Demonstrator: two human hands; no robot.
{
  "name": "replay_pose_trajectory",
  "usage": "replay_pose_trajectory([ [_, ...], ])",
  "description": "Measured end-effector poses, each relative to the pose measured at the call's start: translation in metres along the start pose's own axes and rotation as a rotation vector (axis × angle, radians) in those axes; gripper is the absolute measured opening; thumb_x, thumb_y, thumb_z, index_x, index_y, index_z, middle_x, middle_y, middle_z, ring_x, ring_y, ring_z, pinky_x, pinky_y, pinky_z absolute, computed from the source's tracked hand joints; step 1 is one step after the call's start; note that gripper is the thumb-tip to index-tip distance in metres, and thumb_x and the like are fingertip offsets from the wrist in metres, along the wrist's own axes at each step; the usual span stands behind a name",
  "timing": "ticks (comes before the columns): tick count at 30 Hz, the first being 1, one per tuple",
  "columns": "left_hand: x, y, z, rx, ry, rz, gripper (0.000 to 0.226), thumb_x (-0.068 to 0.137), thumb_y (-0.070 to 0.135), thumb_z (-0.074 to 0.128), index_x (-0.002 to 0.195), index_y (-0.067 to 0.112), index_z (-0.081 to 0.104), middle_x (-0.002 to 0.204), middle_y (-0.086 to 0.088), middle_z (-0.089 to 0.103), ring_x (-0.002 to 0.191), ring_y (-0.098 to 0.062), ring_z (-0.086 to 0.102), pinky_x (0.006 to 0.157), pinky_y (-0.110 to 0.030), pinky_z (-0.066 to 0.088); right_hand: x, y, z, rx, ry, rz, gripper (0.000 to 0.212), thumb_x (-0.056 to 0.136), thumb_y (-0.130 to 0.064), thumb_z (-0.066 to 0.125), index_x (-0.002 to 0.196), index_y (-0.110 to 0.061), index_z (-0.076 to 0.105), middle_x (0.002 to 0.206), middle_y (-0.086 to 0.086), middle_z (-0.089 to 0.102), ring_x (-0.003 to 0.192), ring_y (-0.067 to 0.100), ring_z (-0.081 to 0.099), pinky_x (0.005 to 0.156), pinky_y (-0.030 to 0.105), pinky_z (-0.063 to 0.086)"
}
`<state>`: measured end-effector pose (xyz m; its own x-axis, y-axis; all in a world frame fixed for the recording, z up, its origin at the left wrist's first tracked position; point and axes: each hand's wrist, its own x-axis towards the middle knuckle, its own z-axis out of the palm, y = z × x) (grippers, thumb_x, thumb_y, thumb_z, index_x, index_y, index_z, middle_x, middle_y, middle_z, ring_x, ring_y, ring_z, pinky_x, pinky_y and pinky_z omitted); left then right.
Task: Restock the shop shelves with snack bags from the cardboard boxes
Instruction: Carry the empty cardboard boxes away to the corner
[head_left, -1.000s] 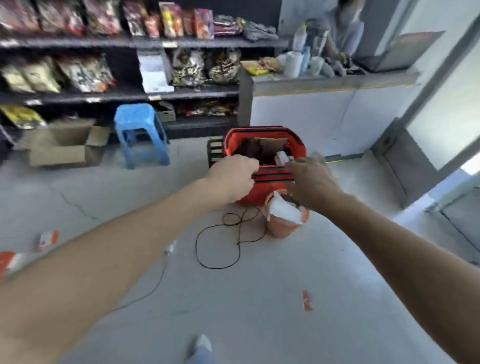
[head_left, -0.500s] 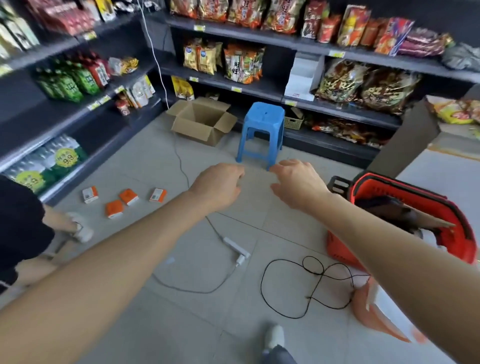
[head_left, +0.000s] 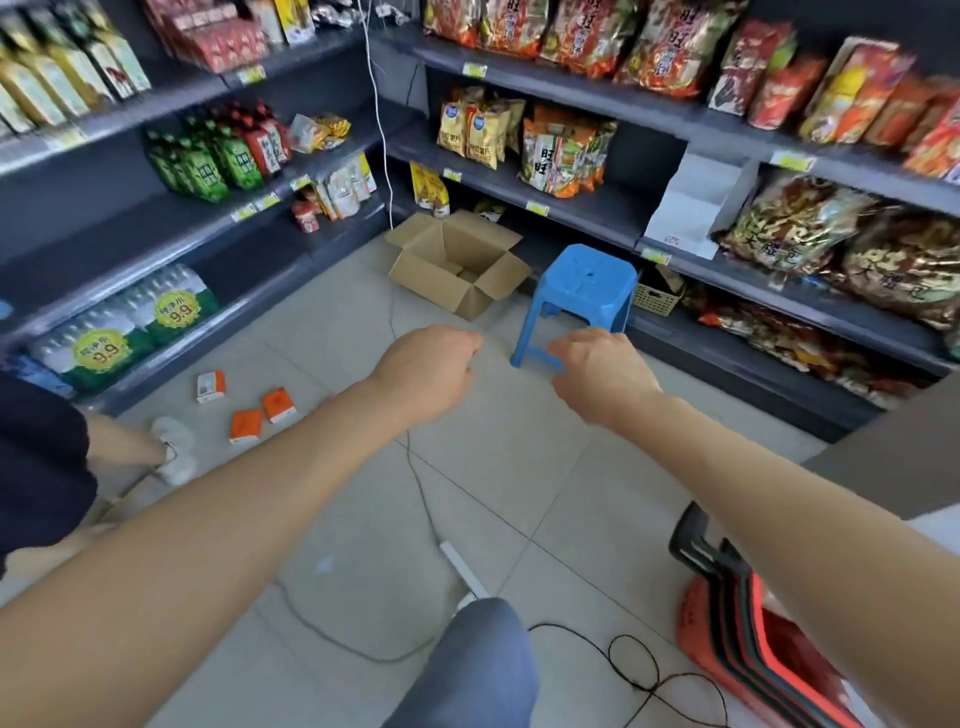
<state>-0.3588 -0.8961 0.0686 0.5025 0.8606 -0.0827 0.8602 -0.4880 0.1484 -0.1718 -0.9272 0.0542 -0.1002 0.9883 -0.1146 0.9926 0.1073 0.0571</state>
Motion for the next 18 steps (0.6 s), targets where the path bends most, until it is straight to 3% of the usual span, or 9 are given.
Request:
replay_pose_trajectory([
  [3, 0.049, -0.006, -0.002, 0.058, 0.004, -0.030, 0.026, 0.093, 0.014, 0.046, 0.115, 0.005, 0.057, 0.110, -0.012, 0.063, 0.098, -0.030, 0.058, 0.076, -0.037, 0.047, 0.044, 0.027, 0.001, 0.015, 0.007, -0.027, 0.021, 0.095, -0.020, 0.042, 0.110, -0.010, 0.054, 0.114, 0.009, 0.056, 0.109, 0.027, 0.050, 0.091, 0.035, 0.037],
  [10, 0.209, -0.033, 0.007, 0.110, 0.003, -0.073, 0.029, 0.094, 0.014, 0.044, 0.120, 0.008, 0.055, 0.114, -0.014, 0.062, 0.103, -0.033, 0.057, 0.080, -0.037, 0.046, 0.194, 0.110, 0.005, -0.086, 0.012, -0.101, 0.023, 0.094, -0.020, 0.045, 0.113, -0.011, 0.054, 0.112, 0.008, 0.056, 0.107, 0.027, 0.051, 0.083, 0.032, 0.036],
  [15, 0.324, -0.051, 0.001, 0.104, -0.027, -0.145, 0.023, 0.093, 0.010, 0.044, 0.113, 0.007, 0.055, 0.111, -0.014, 0.061, 0.100, -0.033, 0.058, 0.070, -0.033, 0.039, 0.312, 0.165, 0.003, -0.079, -0.003, -0.111, 0.029, 0.094, -0.012, 0.043, 0.120, -0.010, 0.055, 0.120, 0.009, 0.057, 0.114, 0.029, 0.050, 0.093, 0.035, 0.041],
  [18, 0.375, -0.056, -0.014, 0.156, -0.028, -0.119, 0.017, 0.094, 0.009, 0.043, 0.106, 0.005, 0.054, 0.105, -0.015, 0.061, 0.096, -0.033, 0.058, 0.064, -0.033, 0.035, 0.361, 0.189, 0.001, -0.073, -0.009, -0.109, 0.018, 0.091, -0.007, 0.044, 0.105, -0.011, 0.055, 0.109, 0.008, 0.058, 0.105, 0.029, 0.051, 0.080, 0.032, 0.036],
])
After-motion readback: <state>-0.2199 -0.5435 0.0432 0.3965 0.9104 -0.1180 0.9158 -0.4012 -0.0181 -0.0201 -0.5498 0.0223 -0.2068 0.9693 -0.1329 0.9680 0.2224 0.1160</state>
